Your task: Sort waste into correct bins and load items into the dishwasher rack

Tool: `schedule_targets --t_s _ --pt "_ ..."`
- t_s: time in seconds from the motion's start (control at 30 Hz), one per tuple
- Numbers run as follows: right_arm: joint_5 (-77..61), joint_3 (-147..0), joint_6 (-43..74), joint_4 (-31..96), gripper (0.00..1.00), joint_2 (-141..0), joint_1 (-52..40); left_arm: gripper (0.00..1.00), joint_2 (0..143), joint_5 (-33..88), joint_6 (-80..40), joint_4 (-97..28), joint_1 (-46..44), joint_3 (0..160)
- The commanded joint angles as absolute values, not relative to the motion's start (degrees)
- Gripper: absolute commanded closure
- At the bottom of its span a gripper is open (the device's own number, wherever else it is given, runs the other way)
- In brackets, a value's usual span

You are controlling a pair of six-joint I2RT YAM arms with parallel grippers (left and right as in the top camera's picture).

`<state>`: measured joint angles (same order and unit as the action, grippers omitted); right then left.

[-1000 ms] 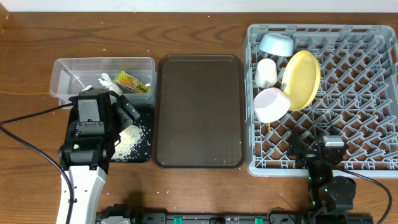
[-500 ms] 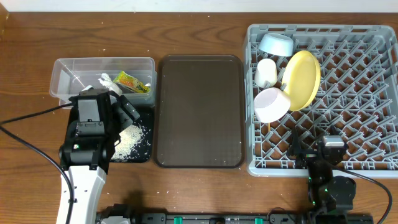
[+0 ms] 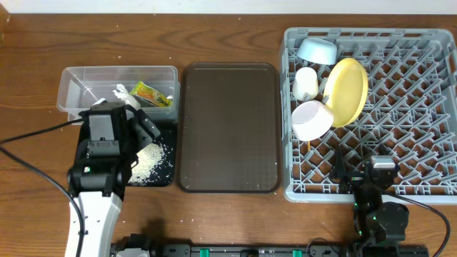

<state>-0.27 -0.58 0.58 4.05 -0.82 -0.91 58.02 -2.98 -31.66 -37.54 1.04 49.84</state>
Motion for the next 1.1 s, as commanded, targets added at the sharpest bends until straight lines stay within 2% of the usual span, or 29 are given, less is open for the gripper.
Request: schedule_targets --t_s 0.0,0.27,0.6,0.87,1.07 --pt "-0.49 -0.30 -0.27 4.14 0.01 -0.32 -0.40 0.05 52.88 -3.66 -31.33 -38.20 1.37 48.69" --pt "-0.47 -0.30 -0.30 4.14 0.01 -0.34 -0.40 0.05 36.51 -3.51 -31.38 -37.80 1.37 36.01" --pt "-0.49 -0.30 -0.27 4.14 0.01 -0.34 -0.38 0.05 12.62 -3.44 -31.38 -19.94 1.37 15.75" --pt "-0.49 -0.30 -0.30 4.14 0.01 -0.34 -0.40 0.05 4.03 -3.03 -31.40 -4.47 1.32 7.73" --pt "-0.49 -0.30 -0.27 4.14 0.01 -0.34 -0.38 0.05 2.11 -2.02 -31.38 -0.54 1.32 3.99"
